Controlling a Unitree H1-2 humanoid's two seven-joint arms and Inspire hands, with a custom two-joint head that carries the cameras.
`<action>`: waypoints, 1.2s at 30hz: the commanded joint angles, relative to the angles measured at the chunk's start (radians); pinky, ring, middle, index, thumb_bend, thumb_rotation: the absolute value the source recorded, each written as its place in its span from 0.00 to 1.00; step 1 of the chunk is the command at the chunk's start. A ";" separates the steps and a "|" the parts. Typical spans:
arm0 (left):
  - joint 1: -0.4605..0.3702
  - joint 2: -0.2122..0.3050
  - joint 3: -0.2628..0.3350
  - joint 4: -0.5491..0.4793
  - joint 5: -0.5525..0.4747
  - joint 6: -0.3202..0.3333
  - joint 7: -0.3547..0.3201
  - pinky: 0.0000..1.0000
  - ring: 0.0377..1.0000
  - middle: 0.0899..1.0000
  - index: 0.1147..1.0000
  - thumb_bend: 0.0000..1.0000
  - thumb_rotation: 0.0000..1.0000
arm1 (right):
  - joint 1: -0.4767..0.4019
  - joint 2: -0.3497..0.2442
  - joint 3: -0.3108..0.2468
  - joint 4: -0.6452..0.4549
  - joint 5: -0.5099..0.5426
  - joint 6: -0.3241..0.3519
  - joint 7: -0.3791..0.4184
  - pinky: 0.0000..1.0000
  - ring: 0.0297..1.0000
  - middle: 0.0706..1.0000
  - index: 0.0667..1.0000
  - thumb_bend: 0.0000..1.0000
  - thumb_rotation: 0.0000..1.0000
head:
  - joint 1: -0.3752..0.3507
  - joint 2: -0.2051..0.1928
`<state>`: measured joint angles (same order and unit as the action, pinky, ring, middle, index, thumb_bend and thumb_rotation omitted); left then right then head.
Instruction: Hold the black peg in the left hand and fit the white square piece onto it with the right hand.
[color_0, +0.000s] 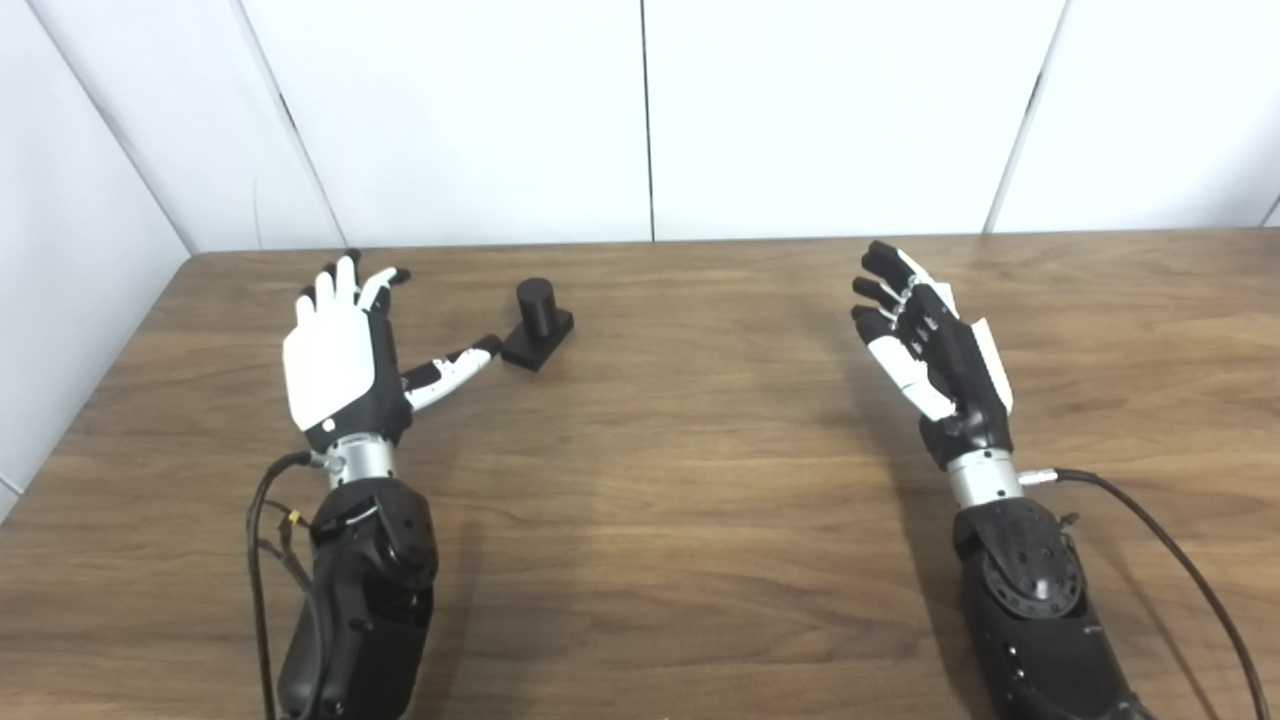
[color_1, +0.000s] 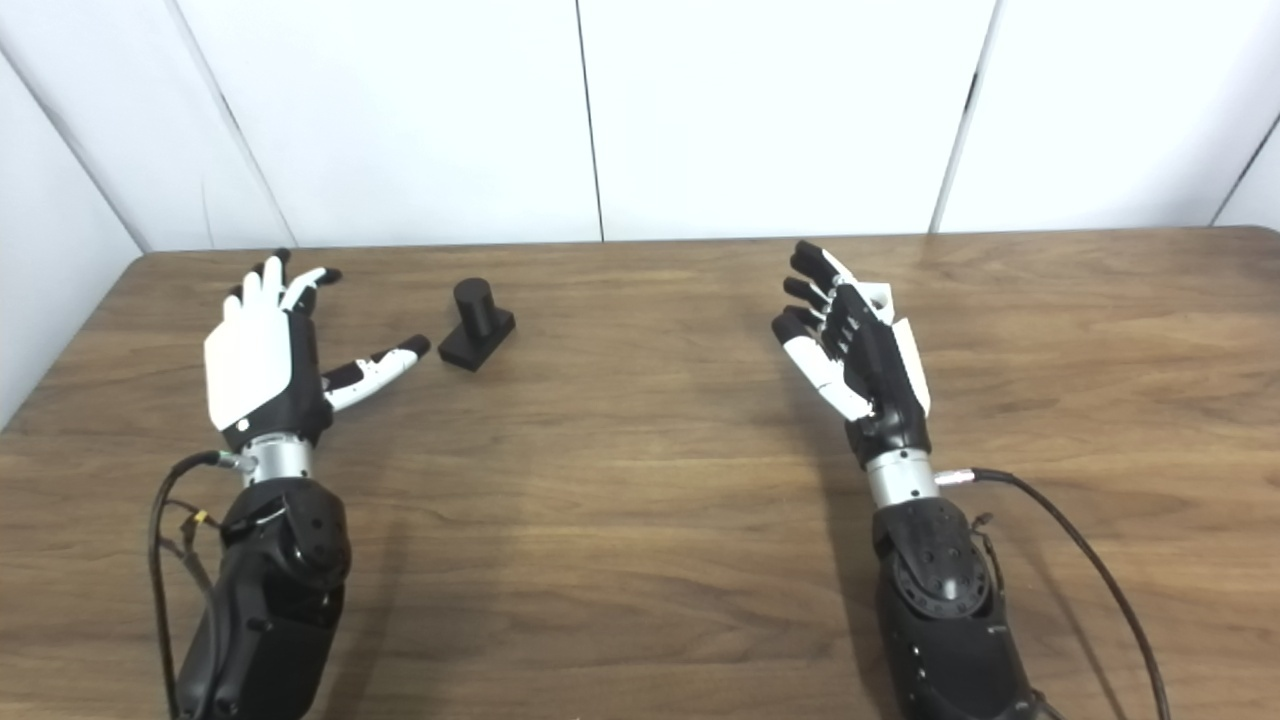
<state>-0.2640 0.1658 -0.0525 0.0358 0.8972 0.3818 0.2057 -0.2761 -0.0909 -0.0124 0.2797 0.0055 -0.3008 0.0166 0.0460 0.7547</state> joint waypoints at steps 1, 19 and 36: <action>-0.055 0.010 -0.001 -0.006 -0.012 0.000 0.009 1.00 1.00 1.00 0.70 1.00 0.63 | 0.079 -0.022 -0.008 0.069 -0.006 -0.012 0.005 0.79 0.84 0.88 0.86 0.64 0.60 | 0.001 0.001; -0.079 -0.018 -0.048 0.081 -0.071 -0.001 0.049 1.00 1.00 1.00 0.68 0.99 0.57 | 0.075 -0.022 -0.009 0.063 -0.012 -0.003 0.005 0.79 0.84 0.88 0.87 0.64 0.60 | 0.001 0.004; -0.135 -0.016 -0.095 0.271 -0.050 -0.006 0.177 1.00 1.00 1.00 0.72 0.99 0.59 | 0.075 -0.019 -0.010 0.052 -0.014 0.006 0.003 0.78 0.84 0.88 0.87 0.62 0.61 | -0.003 0.005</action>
<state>-0.3424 0.1340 -0.1428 0.3104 0.8222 0.3876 0.3324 -0.2782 -0.0913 -0.0124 0.2774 -0.0088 -0.2922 0.0163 0.0414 0.7593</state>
